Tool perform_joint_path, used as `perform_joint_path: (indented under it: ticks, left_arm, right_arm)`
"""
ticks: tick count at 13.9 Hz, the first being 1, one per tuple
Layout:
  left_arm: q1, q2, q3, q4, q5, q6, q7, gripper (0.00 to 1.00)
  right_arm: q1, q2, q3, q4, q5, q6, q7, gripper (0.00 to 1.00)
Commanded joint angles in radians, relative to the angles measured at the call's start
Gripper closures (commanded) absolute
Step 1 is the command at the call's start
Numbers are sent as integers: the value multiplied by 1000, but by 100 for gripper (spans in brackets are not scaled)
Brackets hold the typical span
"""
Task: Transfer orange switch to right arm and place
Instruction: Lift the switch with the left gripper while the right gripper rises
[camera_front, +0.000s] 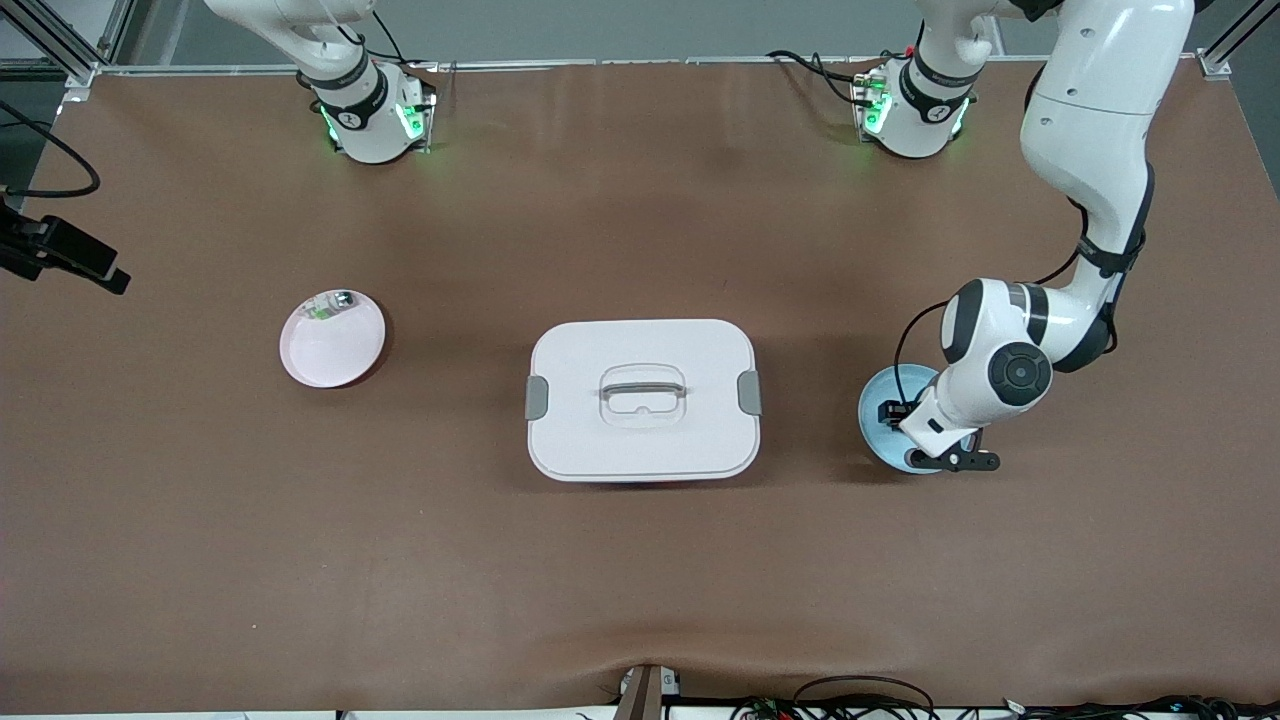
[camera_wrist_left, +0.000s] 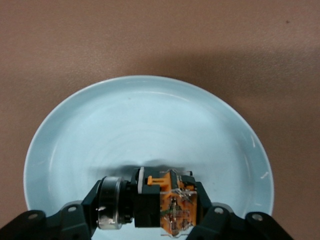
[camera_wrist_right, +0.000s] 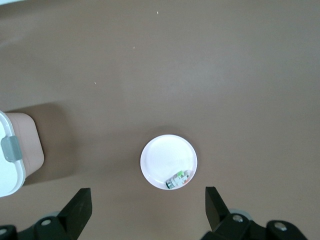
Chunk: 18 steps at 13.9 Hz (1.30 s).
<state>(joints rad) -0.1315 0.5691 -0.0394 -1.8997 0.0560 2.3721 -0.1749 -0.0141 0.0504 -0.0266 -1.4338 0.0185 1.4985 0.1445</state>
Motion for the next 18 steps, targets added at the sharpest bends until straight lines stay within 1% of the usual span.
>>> perform_joint_path:
  ticks: [1, 3, 4, 8, 9, 11, 14, 16, 18]
  left_arm:
    - [-2, -96, -26, -4, 7, -89, -108, 72]
    - [-2, -153, -39, 10, -1, -189, -182, 72]
    - [1, -178, -57, 31, -16, -256, -224, 72]
    - [-4, -225, -74, 204, -142, -577, -355, 72]
    - [-1, -232, -98, 241, -166, -634, -403, 72]
    - [0, -264, -131, 281, -211, -675, -490, 72]
    - [-2, -343, -189, 300, -294, -676, -696, 72]
    - [-2, -382, -239, 315, -314, -676, -773, 72]
    - [1, -394, -289, 318, -366, -672, -834, 73]
  right_arm:
    - [-7, -3, 5, 3, 6, -15, -2, 0]
    - [-10, -3, 5, 1, 14, -17, -2, 0]
    - [-12, -1, 4, 1, 15, -17, -2, 0]
    - [-7, 0, 5, -2, 17, -18, 0, 0]
    - [-6, 0, 5, -4, 17, -18, 1, 0]
    - [-4, 2, 5, -5, 20, -18, 1, 0]
    - [-7, 2, 5, -8, 60, -21, 1, 0]
    - [-3, 2, 5, -10, 64, -29, 10, 0]
    - [-3, -1, 5, -14, 107, -41, 18, 0]
